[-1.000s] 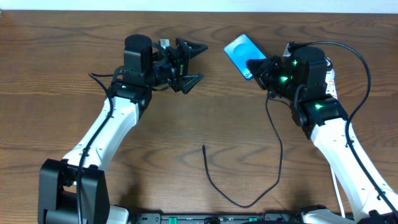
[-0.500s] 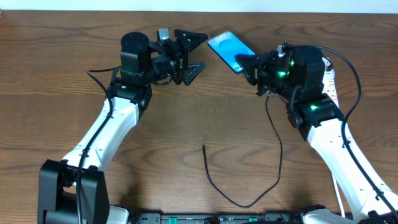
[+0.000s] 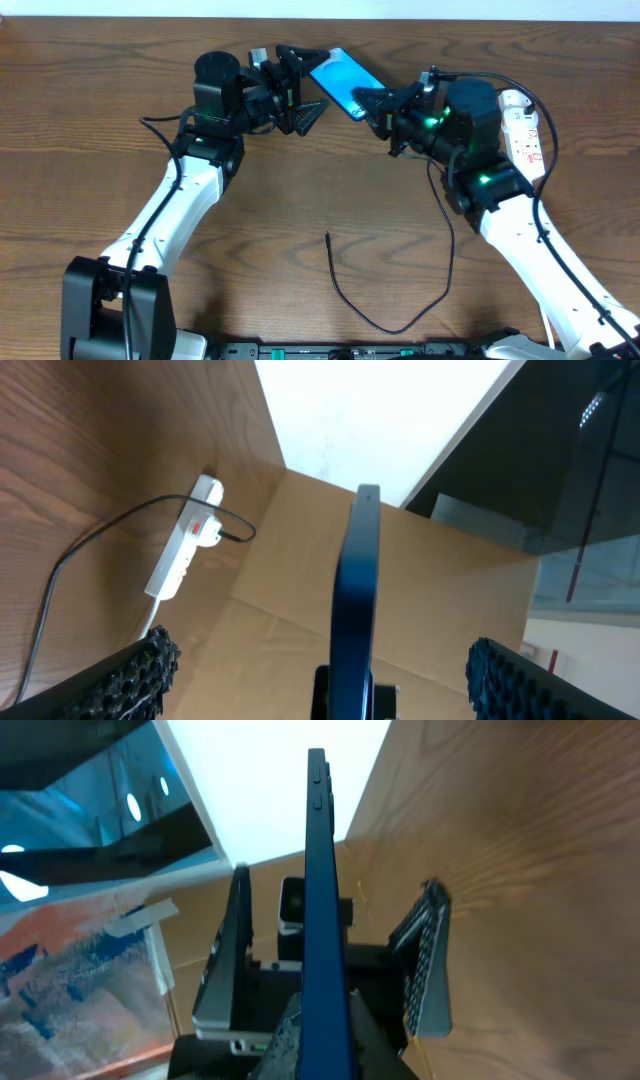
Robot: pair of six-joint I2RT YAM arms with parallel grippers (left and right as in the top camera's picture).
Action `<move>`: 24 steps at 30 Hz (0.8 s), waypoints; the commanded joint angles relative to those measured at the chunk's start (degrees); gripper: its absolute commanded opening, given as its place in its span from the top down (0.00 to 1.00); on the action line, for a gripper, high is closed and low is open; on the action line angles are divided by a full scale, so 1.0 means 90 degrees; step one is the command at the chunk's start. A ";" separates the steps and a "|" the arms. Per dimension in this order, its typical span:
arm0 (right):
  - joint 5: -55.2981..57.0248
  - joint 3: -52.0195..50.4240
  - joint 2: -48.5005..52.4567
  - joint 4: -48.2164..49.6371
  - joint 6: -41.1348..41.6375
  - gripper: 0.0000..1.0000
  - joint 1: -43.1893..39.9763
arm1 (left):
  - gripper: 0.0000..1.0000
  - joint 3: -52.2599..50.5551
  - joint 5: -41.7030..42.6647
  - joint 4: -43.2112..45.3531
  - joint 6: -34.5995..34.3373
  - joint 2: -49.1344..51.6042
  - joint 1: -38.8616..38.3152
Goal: Plug charger to phone and switch on socket
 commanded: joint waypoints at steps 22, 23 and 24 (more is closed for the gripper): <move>0.0522 0.0119 -0.0046 0.0109 0.0537 0.98 0.0641 | 0.09 0.0029 -0.0279 0.0036 -0.0214 -0.0129 -0.0044; 0.0522 0.0119 -0.0046 0.0109 0.0539 0.99 0.0641 | 0.11 0.0029 -0.0282 0.0036 -0.0214 -0.0129 -0.0046; 0.0534 0.0119 -0.0046 0.0109 0.0539 0.99 0.0641 | 0.13 0.0029 -0.0282 0.0034 -0.0214 -0.0129 -0.0046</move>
